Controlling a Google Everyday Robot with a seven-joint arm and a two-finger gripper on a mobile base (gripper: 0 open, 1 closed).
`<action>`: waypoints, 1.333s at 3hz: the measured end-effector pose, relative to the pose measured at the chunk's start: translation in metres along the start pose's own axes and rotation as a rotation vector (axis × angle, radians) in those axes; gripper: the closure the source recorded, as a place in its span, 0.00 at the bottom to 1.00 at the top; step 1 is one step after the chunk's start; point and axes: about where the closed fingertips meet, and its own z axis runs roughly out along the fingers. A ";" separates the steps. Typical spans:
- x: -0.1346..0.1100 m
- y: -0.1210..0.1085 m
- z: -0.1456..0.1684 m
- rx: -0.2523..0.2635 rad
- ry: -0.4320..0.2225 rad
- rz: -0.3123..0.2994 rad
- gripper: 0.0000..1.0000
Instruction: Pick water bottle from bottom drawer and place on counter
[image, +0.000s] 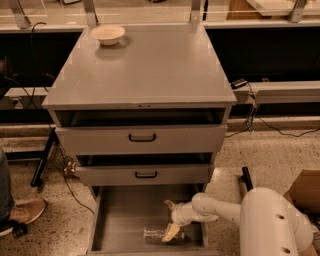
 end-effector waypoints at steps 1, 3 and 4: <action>0.008 -0.005 0.014 0.005 0.019 -0.009 0.00; 0.041 0.005 0.037 -0.045 0.068 0.019 0.19; 0.044 0.008 0.039 -0.054 0.074 0.021 0.42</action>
Offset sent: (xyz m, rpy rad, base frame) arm 0.0003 -0.0074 -0.0690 -0.0810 0.0644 0.0159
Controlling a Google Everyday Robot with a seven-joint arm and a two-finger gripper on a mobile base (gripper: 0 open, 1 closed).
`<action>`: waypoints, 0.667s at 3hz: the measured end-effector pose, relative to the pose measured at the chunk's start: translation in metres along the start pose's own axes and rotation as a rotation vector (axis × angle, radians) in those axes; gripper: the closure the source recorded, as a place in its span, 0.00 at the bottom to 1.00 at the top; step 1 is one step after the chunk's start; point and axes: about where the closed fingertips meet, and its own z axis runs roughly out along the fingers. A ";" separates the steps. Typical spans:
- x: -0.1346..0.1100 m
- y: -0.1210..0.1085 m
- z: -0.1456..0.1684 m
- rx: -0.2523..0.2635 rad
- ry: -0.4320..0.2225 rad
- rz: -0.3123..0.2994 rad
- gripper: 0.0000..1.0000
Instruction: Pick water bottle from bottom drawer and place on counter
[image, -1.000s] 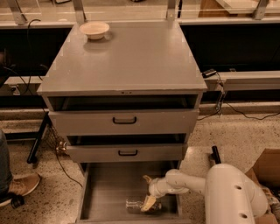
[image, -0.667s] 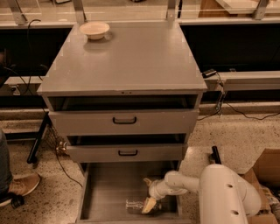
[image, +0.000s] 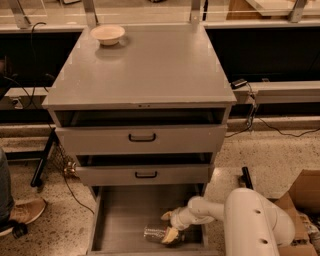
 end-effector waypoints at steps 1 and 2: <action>-0.003 0.000 -0.004 0.000 0.000 0.000 0.64; -0.006 0.000 -0.007 0.000 0.000 0.000 0.89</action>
Offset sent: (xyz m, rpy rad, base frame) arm -0.0271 -0.0053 0.0676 0.1046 -0.1046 0.0678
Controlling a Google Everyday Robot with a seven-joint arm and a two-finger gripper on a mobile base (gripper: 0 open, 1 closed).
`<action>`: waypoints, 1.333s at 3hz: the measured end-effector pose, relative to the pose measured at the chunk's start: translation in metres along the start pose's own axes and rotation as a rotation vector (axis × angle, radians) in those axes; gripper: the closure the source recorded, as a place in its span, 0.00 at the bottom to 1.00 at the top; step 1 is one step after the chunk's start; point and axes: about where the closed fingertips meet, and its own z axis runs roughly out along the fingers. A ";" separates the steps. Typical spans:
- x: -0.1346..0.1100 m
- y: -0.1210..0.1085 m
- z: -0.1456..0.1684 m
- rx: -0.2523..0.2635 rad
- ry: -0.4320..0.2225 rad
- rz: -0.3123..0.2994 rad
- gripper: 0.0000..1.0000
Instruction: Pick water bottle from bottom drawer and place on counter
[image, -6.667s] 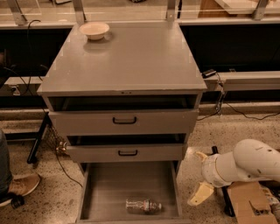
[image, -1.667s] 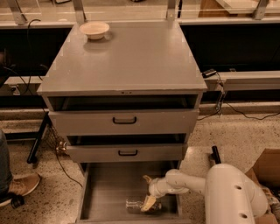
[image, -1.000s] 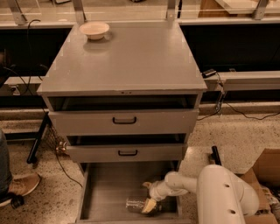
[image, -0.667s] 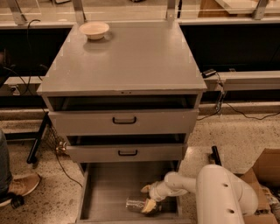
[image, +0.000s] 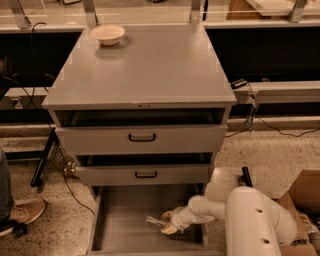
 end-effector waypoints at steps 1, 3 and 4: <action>-0.001 0.000 -0.001 0.000 0.000 0.000 1.00; -0.035 0.053 -0.122 0.022 -0.111 -0.175 1.00; -0.047 0.086 -0.217 0.076 -0.103 -0.233 1.00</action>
Offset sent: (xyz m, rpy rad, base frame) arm -0.0769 -0.0412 0.1503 0.2007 -0.2084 0.1912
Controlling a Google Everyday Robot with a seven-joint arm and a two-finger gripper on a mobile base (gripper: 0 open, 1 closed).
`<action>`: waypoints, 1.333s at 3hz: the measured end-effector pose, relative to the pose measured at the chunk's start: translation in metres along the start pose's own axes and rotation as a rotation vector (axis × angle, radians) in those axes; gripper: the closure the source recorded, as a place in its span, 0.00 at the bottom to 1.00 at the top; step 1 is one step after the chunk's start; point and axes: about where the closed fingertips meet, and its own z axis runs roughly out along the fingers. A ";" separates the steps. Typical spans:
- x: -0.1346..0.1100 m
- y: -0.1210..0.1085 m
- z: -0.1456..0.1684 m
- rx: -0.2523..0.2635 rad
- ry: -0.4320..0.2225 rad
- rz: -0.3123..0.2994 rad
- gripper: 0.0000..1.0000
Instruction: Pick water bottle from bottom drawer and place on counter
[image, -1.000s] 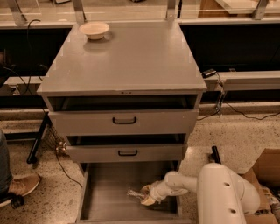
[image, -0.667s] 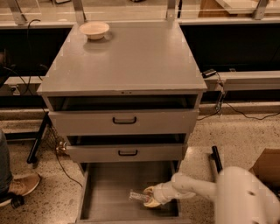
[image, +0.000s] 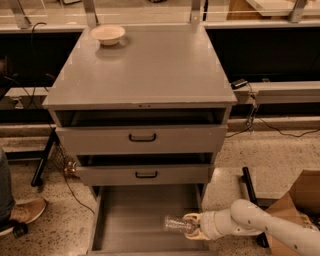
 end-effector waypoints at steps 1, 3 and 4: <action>0.000 0.000 0.001 -0.001 -0.001 0.000 1.00; -0.034 0.010 -0.052 -0.011 -0.020 -0.024 1.00; -0.080 0.025 -0.116 -0.003 0.033 -0.048 1.00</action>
Offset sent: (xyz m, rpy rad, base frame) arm -0.0058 -0.0118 0.0350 0.0166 -0.0013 0.0533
